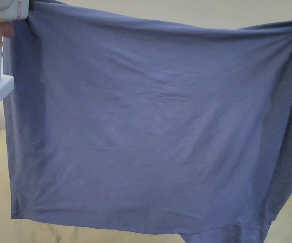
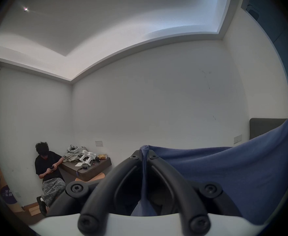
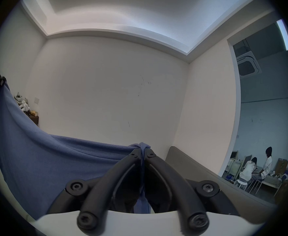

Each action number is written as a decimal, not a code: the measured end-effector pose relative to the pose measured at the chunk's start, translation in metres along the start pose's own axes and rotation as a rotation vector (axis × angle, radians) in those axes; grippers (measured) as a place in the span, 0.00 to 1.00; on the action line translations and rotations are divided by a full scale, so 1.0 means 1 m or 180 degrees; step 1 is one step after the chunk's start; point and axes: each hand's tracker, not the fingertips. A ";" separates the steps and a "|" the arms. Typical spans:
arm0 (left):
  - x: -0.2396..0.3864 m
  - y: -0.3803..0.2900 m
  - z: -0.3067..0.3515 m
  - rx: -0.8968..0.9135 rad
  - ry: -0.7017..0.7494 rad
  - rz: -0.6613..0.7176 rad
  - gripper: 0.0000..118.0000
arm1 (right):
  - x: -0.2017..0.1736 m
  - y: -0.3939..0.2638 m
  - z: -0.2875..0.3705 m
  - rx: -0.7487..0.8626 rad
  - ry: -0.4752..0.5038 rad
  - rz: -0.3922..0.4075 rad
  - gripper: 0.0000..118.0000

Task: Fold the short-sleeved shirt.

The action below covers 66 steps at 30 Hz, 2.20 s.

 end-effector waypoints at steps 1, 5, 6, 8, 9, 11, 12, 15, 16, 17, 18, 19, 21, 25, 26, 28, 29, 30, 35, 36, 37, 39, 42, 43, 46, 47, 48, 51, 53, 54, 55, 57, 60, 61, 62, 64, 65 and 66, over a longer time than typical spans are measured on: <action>0.003 -0.001 -0.009 -0.0018 -0.0011 -0.0021 0.00 | 0.000 -0.001 -0.011 -0.0008 -0.0014 0.0000 0.04; 0.017 -0.006 -0.046 -0.0084 -0.0059 -0.0081 0.00 | 0.001 -0.005 -0.050 -0.0057 -0.0046 -0.0183 0.04; 0.024 -0.009 -0.053 -0.0084 -0.0039 -0.0084 0.00 | 0.001 -0.007 -0.059 -0.0024 -0.0046 -0.0234 0.04; 0.036 -0.012 -0.071 -0.0201 0.0007 -0.0174 0.00 | -0.006 -0.009 -0.072 0.0019 -0.0103 -0.0229 0.04; 0.041 -0.014 -0.081 -0.0253 -0.0006 -0.0232 0.00 | -0.009 -0.009 -0.080 0.0033 -0.0136 -0.0224 0.04; 0.050 -0.019 -0.088 -0.0240 0.0020 -0.0210 0.00 | -0.012 -0.013 -0.095 0.0053 -0.0160 -0.0216 0.04; 0.054 -0.023 -0.094 -0.0235 0.0020 -0.0213 0.00 | -0.018 -0.014 -0.098 0.0062 -0.0171 -0.0199 0.04; 0.065 -0.036 -0.109 -0.0259 0.0040 -0.0182 0.00 | -0.024 -0.028 -0.119 -0.0008 -0.0179 -0.0086 0.04; 0.067 -0.043 -0.116 -0.0341 -0.0006 -0.0128 0.00 | -0.027 -0.035 -0.124 -0.0043 -0.0166 -0.0032 0.04; 0.070 -0.052 -0.122 -0.0368 -0.0033 -0.0108 0.00 | -0.030 -0.043 -0.129 -0.0078 -0.0170 -0.0003 0.04; 0.073 -0.061 -0.129 -0.0410 -0.0043 -0.0142 0.00 | -0.031 -0.053 -0.133 -0.0072 -0.0154 -0.0025 0.04; 0.076 -0.070 -0.132 -0.0435 -0.0037 -0.0175 0.00 | -0.032 -0.062 -0.136 -0.0087 -0.0117 -0.0043 0.04; 0.083 -0.092 -0.141 -0.0485 -0.0027 -0.0158 0.00 | -0.041 -0.086 -0.143 -0.0174 -0.0093 -0.0222 0.04; 0.096 -0.140 -0.153 -0.0686 -0.0102 -0.0184 0.00 | -0.061 -0.140 -0.149 -0.0465 0.0024 -0.0094 0.04; 0.096 -0.151 -0.153 -0.0670 0.0024 -0.0194 0.00 | -0.065 -0.153 -0.151 -0.0520 0.0055 -0.0052 0.04; 0.100 -0.180 -0.153 -0.0790 0.0007 -0.0259 0.00 | -0.072 -0.181 -0.149 -0.0601 0.0114 -0.0115 0.04; 0.102 -0.197 -0.149 -0.0852 -0.0004 -0.0197 0.00 | -0.074 -0.196 -0.146 -0.0678 0.0154 -0.0188 0.04; 0.104 -0.215 -0.146 -0.0990 -0.0062 -0.0181 0.00 | -0.077 -0.212 -0.142 -0.0763 0.0184 -0.0264 0.04; 0.110 -0.299 -0.112 -0.1278 -0.0257 -0.0376 0.00 | -0.088 -0.282 -0.109 -0.1122 0.0376 -0.0220 0.04; 0.110 -0.319 -0.102 -0.1342 -0.0302 -0.0491 0.00 | -0.087 -0.299 -0.099 -0.1209 0.0453 -0.0164 0.04; 0.110 -0.334 -0.091 -0.1467 -0.0309 -0.0575 0.00 | -0.088 -0.311 -0.089 -0.1261 0.0520 -0.0140 0.04; 0.108 -0.365 -0.070 -0.1549 -0.0389 -0.0585 0.00 | -0.090 -0.334 -0.060 -0.1378 0.0585 0.0022 0.04; 0.104 -0.402 -0.013 -0.1747 -0.0587 -0.0718 0.00 | -0.090 -0.365 -0.009 -0.1635 0.0724 -0.0033 0.04; 0.102 -0.412 0.011 -0.1817 -0.0649 -0.0781 0.00 | -0.090 -0.374 0.010 -0.1738 0.0782 -0.0089 0.04; 0.094 -0.449 0.076 -0.2107 -0.0882 -0.1084 0.00 | -0.092 -0.405 0.070 -0.2016 0.0958 -0.0084 0.04; 0.090 -0.457 0.100 -0.2181 -0.0883 -0.1183 0.00 | -0.093 -0.416 0.087 -0.2114 0.1005 -0.0064 0.04; 0.087 -0.468 0.123 -0.2300 -0.0923 -0.1247 0.00 | -0.094 -0.429 0.106 -0.2227 0.1036 -0.0033 0.04; 0.071 -0.507 0.172 -0.2715 -0.1166 -0.1263 0.00 | -0.100 -0.458 0.158 -0.2546 0.1170 0.0134 0.04; 0.062 -0.523 0.202 -0.2947 -0.1195 -0.1208 0.00 | -0.100 -0.478 0.179 -0.2825 0.1218 0.0126 0.04; 0.057 -0.530 0.217 -0.3024 -0.1176 -0.1217 0.00 | -0.099 -0.483 0.193 -0.2997 0.1175 0.0112 0.04; 0.053 -0.532 0.228 -0.3061 -0.1175 -0.1235 0.00 | -0.098 -0.486 0.205 -0.3082 0.1185 0.0067 0.04; 0.047 -0.534 0.246 -0.3107 -0.1157 -0.1323 0.00 | -0.091 -0.489 0.222 -0.3171 0.1233 0.0017 0.04; 0.033 -0.534 0.261 -0.3223 -0.1215 -0.1283 0.00 | -0.080 -0.488 0.240 -0.3376 0.1278 -0.0059 0.04; 0.030 -0.533 0.265 -0.3245 -0.1232 -0.1268 0.00 | -0.077 -0.489 0.243 -0.3428 0.1309 -0.0112 0.04; 0.027 -0.531 0.268 -0.3264 -0.1249 -0.1274 0.00 | -0.073 -0.490 0.246 -0.3479 0.1299 -0.0146 0.04; 0.024 -0.530 0.274 -0.3307 -0.1316 -0.1350 0.00 | -0.068 -0.490 0.251 -0.3613 0.1282 -0.0164 0.04; 0.023 -0.530 0.277 -0.3336 -0.1342 -0.1412 0.00 | -0.067 -0.491 0.253 -0.3677 0.1279 -0.0152 0.04; 0.023 -0.530 0.280 -0.3350 -0.1392 -0.1477 0.00 | -0.065 -0.492 0.256 -0.3757 0.1286 -0.0149 0.04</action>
